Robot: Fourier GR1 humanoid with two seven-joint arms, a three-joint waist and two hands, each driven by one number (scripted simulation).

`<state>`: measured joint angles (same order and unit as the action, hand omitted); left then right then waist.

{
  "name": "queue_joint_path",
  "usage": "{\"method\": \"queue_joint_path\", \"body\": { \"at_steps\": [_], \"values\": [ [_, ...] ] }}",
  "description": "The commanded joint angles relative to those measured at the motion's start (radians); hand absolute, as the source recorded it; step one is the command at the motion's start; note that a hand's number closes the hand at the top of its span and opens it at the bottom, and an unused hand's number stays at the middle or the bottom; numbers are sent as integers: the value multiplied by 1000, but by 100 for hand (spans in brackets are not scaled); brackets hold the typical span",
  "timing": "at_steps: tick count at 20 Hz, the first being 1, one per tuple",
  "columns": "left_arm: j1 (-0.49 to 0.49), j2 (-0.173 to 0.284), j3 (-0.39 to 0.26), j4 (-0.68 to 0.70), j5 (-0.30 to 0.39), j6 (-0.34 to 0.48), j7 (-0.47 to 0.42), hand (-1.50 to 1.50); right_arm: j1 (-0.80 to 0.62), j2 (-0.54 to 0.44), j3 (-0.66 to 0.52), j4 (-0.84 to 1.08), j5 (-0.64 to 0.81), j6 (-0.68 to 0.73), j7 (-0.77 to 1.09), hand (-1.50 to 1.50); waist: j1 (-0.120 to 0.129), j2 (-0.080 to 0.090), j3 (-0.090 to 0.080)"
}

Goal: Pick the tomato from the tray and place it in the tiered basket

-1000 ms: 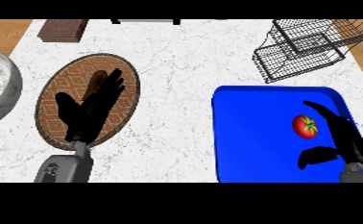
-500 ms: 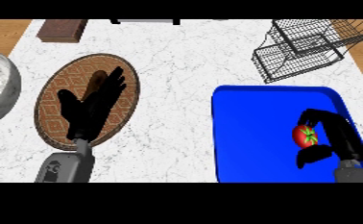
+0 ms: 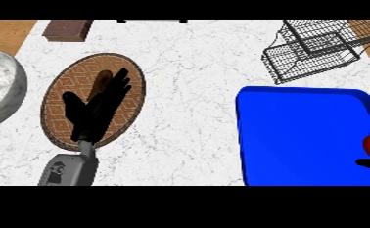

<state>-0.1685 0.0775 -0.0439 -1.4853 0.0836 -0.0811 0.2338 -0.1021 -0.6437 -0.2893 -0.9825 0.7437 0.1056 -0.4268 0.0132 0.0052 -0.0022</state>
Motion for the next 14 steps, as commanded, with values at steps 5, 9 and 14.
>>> {"method": "queue_joint_path", "body": {
  "at_steps": [5, 9, 14],
  "values": [
    [-56, -4, 24, 56, 3, 6, 4, 0, -181, -247, -143, 294, -113, 203, -184, 150, -7, -1, 3],
    [4, 6, 13, -40, 7, 9, 54, 0, -139, -308, -238, 257, -221, 302, -225, 150, -18, -9, 2],
    [-44, 27, 65, 38, 37, -15, 28, 0, -209, -385, -339, 186, -332, 385, -188, 150, -27, -9, 1]
  ]
}}
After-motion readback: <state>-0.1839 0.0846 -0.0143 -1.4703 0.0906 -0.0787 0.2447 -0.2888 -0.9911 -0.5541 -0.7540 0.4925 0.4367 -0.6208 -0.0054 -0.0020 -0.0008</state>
